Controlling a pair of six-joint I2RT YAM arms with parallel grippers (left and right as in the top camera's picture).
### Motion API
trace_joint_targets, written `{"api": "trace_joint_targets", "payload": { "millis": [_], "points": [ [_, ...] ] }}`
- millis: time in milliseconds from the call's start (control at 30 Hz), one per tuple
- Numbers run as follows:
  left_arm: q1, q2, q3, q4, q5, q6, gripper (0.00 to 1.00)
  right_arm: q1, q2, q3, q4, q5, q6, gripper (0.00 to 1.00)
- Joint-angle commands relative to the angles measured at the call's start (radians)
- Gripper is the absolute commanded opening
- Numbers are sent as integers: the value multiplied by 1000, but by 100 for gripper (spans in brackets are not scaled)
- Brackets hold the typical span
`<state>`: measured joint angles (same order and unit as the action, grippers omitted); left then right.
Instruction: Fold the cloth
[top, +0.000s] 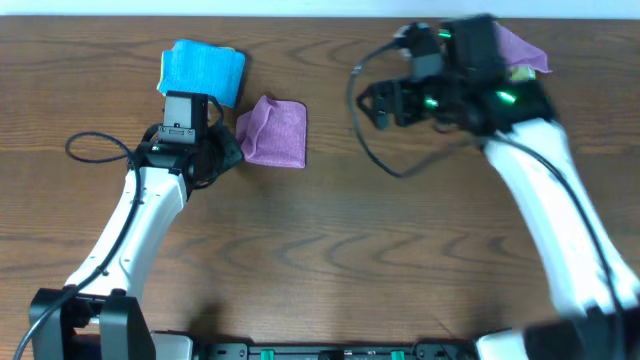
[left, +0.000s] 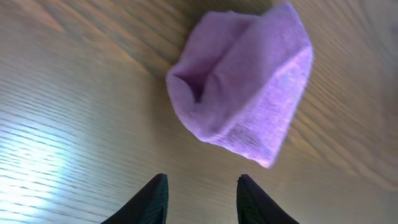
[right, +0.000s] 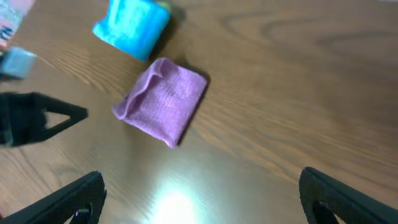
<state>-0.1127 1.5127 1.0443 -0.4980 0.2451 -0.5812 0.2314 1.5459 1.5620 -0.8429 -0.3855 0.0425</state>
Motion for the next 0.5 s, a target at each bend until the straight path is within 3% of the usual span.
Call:
{"api": "trace_joint_targets", "payload": {
  "millis": [0,267,467],
  "points": [
    [2,-13,18,-23,89,-29,38,-65,-162,-108,-21,1,-71,99],
    [0,-13,-6,-55,121,-69,36,-183,-611,-487,-21,6,-85,99],
    [0,-13,-114,-2,135,-152,35,-207,-865,-657,-43,15,-27,99]
  ]
}}
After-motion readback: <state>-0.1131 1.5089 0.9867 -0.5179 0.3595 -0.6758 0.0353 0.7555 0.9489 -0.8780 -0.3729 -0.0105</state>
